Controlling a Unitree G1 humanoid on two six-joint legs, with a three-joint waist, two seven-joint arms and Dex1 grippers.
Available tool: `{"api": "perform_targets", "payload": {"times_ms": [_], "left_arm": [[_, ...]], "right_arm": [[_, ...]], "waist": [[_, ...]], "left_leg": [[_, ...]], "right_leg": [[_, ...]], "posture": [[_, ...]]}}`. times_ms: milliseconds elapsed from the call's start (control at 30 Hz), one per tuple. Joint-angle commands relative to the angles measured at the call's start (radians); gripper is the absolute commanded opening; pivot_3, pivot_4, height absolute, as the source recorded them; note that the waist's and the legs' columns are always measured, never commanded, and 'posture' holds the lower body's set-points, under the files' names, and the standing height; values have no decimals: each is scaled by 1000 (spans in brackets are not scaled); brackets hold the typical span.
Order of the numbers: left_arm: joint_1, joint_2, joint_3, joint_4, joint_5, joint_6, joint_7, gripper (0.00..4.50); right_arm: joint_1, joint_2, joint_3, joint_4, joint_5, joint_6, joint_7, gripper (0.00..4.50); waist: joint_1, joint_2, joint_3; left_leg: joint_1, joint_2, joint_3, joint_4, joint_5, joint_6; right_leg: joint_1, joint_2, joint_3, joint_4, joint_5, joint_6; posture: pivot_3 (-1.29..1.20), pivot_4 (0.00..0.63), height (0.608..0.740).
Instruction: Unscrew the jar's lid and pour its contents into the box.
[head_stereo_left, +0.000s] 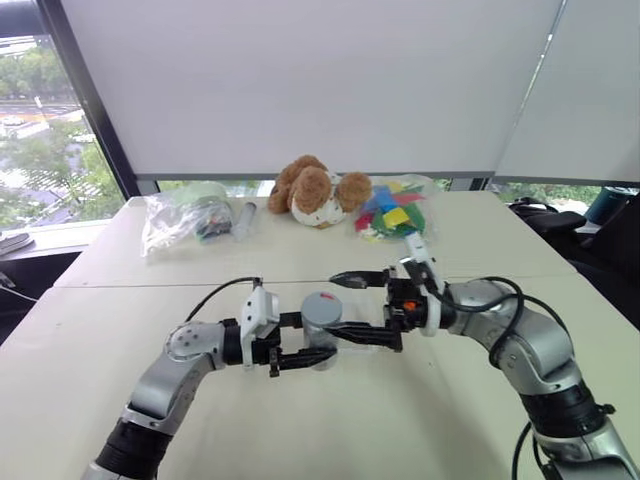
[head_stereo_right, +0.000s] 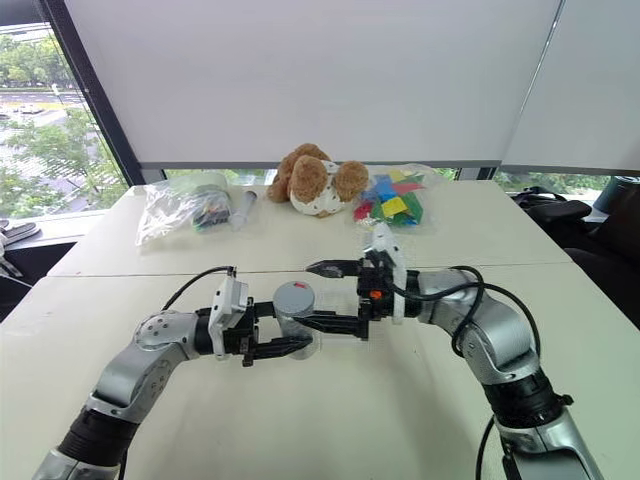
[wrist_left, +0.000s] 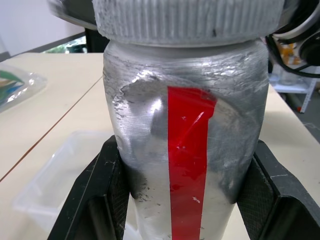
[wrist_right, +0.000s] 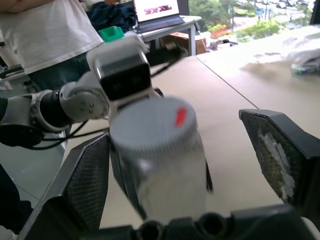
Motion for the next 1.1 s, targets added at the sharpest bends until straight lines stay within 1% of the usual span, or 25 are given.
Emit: {"api": "perform_targets", "payload": {"times_ms": [33,167,267,367,433,600,733,933,1100], "left_arm": [[-7,3,15,-20,-19,-18,-15,2220],[-9,5,18,-16,-16,-13,-16,2220],[-9,4,15,-17,-13,-10,-13,2220],[-10,1,11,-18,-13,-6,-11,2220],[-13,-2,8,-18,-13,-2,-10,2220],[-16,-8,3,-20,-14,3,-7,2220],[-15,-10,1,-24,-16,6,-6,2220],[-12,-8,-1,-26,-19,9,-8,2220],[-6,-5,1,-36,-33,21,-17,2220]], "right_arm": [[13,-18,-71,6,19,-37,19,4468],[28,-18,-93,-63,122,10,65,4468],[7,-3,-63,-116,146,48,40,4468],[-38,34,-10,-139,121,76,-18,4468],[-71,62,38,-138,78,85,-64,4468],[-137,113,117,-81,-20,67,-129,4468],[-178,130,114,-44,-37,72,-138,4468],[-174,128,102,-4,-54,55,-127,4468],[-130,61,67,59,-66,-2,-47,4468]], "waist": [[-1,0,0],[-4,0,0],[-6,0,0],[-8,0,0],[-7,0,0],[-5,0,0],[-2,0,0],[-3,0,0],[-1,0,0]], "left_leg": [[0,0,0,0,0,0],[0,0,0,0,0,0],[1,1,0,-1,0,0],[1,1,0,0,0,0],[1,1,0,0,0,0],[0,0,0,0,0,0],[0,0,0,0,0,0],[0,0,0,0,0,0],[0,0,0,0,0,0]], "right_leg": [[0,0,0,0,0,0],[0,0,0,0,0,0],[0,1,0,1,0,0],[0,1,0,1,0,0],[0,1,0,1,0,0],[0,0,0,1,0,0],[0,0,0,0,0,0],[0,0,0,0,0,0],[0,0,0,0,0,0]], "posture": [[0,150,740],[0,150,740],[0,150,740],[0,150,740],[0,150,740],[0,150,740],[0,150,740],[0,150,740],[0,150,740]]}}
